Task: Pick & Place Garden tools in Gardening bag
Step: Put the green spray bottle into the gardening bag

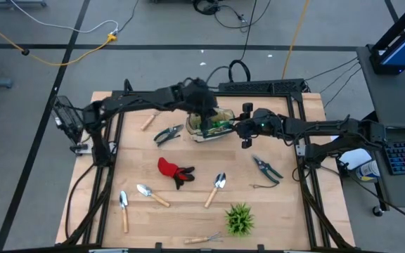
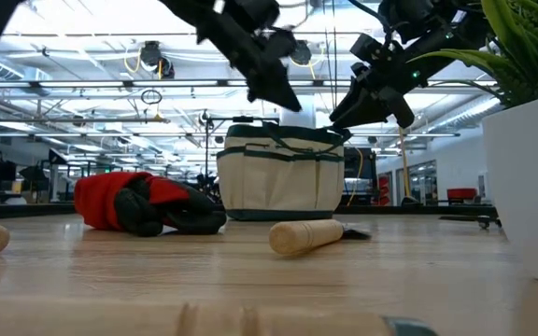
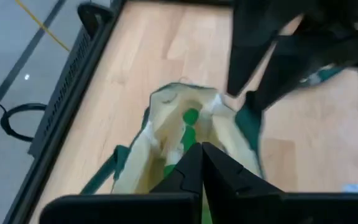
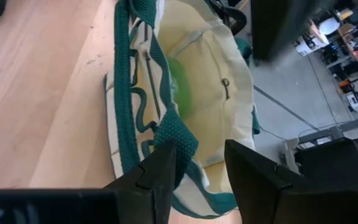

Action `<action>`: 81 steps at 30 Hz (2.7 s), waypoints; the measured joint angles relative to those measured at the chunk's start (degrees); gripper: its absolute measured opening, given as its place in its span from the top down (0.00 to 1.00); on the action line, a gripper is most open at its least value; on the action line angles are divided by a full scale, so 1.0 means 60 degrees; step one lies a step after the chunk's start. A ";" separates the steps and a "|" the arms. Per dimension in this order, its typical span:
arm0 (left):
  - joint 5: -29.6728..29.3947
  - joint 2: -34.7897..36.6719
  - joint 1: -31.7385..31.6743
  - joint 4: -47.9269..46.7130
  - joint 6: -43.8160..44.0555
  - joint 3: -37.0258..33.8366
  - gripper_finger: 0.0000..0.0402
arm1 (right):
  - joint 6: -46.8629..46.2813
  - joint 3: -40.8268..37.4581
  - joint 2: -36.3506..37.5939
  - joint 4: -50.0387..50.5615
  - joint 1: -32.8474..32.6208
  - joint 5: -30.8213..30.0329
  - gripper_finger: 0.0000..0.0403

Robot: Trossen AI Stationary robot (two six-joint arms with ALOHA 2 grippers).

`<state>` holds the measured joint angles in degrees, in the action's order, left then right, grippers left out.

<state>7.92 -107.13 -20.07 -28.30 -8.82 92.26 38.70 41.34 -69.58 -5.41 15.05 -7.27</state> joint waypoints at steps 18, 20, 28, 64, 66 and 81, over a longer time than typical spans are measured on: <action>-0.0062 -0.2223 -0.0069 -0.0240 -0.0597 0.0722 0.99 | -0.0011 0.0000 0.0000 0.0019 -0.0004 -0.0004 0.67; -0.0061 -0.2419 -0.0079 -0.0196 -0.0725 0.0719 0.99 | -0.0027 0.0000 0.0000 0.0015 -0.0004 -0.0004 0.67; 0.0012 -0.2958 -0.0095 -0.0119 -0.0750 0.0741 0.99 | -0.0080 0.0000 0.0000 0.0090 -0.0004 0.0000 0.67; 0.0448 -0.3108 -0.0051 -0.0403 -0.0258 0.0693 0.98 | -0.0087 0.0000 0.0000 0.0237 -0.0004 -0.0007 0.67; 0.0346 -0.2989 -0.0037 -0.0347 -0.0205 0.0674 0.95 | -0.0088 0.0000 0.0000 0.0232 -0.0005 -0.0014 0.67; -0.0082 -0.1604 0.0317 -0.0759 -0.0231 0.0692 0.73 | -0.0741 0.0000 0.0000 0.0194 -0.0025 -0.0013 0.61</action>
<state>7.43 -116.75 -18.17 -32.85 -10.20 96.41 34.25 41.34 -69.58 -4.25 14.90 -7.34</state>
